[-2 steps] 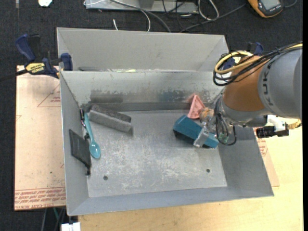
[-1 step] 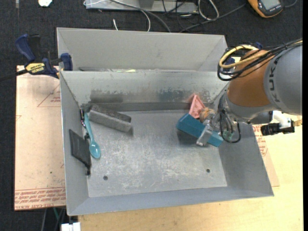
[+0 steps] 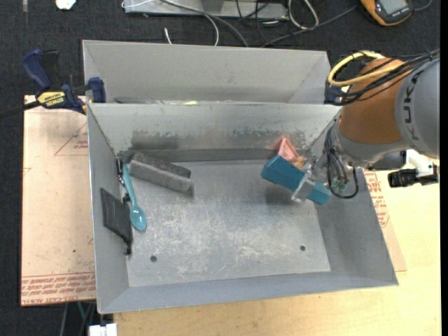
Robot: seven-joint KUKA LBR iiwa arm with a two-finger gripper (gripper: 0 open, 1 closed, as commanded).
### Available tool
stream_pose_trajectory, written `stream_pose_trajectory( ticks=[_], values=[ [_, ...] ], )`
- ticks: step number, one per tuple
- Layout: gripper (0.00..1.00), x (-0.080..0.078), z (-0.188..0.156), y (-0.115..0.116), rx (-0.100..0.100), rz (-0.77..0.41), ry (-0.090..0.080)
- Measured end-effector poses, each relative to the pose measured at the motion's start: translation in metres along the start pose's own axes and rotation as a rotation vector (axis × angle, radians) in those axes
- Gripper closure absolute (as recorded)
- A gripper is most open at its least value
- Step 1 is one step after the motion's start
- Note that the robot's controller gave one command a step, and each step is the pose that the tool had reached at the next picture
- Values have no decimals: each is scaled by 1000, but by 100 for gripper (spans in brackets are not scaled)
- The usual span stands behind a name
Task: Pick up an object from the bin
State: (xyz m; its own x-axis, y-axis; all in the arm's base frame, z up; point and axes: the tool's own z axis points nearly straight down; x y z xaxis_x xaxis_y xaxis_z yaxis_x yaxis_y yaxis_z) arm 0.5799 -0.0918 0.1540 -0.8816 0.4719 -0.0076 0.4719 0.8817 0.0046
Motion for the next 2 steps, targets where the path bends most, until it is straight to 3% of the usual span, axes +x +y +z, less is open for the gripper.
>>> stream_pose_trajectory(
  ticks=[2],
  values=[
    [100, 1, -23, 0, 1, -2, 5]
  ],
)
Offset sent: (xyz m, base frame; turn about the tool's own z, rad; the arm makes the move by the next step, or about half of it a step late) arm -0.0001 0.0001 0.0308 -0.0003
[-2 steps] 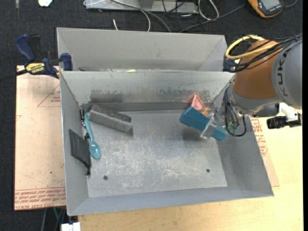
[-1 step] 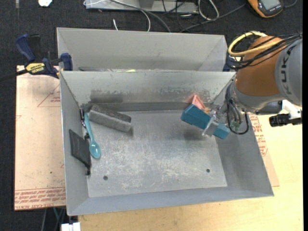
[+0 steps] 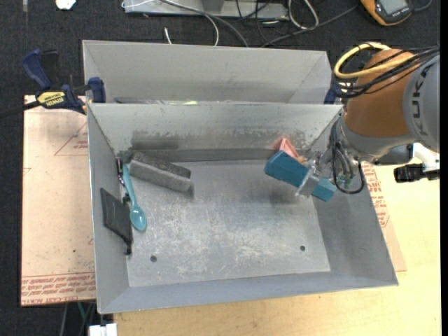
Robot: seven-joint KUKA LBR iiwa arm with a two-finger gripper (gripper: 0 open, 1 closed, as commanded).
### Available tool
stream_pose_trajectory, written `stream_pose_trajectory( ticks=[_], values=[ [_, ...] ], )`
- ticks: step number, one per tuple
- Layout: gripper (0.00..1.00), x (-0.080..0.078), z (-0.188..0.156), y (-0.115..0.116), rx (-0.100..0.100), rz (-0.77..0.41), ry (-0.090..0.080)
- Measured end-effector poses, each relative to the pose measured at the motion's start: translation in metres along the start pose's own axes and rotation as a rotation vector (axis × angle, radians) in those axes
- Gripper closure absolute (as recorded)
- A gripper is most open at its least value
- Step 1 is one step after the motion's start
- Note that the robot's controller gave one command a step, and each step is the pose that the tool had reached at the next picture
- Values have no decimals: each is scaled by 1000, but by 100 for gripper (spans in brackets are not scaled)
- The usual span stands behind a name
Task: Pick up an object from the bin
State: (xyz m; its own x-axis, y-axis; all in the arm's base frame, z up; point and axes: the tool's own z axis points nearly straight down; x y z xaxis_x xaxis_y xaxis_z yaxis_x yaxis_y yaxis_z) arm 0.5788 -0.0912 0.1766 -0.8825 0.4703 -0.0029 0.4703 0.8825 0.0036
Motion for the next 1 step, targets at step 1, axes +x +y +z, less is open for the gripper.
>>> stream_pose_trajectory(
  ticks=[1],
  values=[
    [100, 1, -26, 0, 1, -2, 5]
  ],
)
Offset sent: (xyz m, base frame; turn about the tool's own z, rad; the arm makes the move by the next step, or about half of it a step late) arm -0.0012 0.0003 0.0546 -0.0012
